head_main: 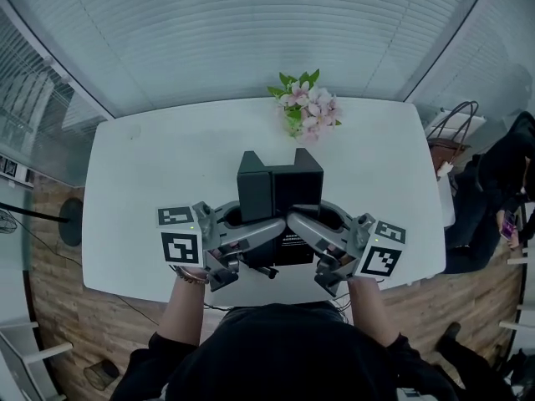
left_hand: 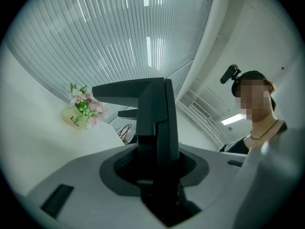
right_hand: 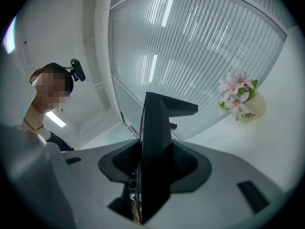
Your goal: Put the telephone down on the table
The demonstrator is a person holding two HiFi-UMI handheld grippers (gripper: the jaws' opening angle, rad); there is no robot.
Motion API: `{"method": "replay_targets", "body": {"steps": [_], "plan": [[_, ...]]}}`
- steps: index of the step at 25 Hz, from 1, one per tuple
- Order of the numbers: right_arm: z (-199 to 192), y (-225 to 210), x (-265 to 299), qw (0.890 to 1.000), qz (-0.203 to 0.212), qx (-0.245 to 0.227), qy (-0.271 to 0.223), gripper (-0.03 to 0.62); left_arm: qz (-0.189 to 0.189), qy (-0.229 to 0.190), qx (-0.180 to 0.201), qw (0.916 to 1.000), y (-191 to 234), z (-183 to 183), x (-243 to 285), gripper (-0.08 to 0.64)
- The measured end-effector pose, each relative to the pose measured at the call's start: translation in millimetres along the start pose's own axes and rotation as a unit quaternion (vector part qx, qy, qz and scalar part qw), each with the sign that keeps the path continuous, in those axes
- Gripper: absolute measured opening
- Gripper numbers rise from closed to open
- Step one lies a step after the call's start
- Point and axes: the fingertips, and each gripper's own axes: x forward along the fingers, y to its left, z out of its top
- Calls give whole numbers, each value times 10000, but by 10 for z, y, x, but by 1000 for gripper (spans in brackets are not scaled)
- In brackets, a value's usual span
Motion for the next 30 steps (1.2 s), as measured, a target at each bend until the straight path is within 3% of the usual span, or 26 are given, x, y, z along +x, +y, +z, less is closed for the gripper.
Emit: {"method": "replay_targets", "body": {"steps": [30], "plan": [[-165,-576,-100,9977,-149,535,382,190,254,-115,-607,9978,525,-224,169,181]]}}
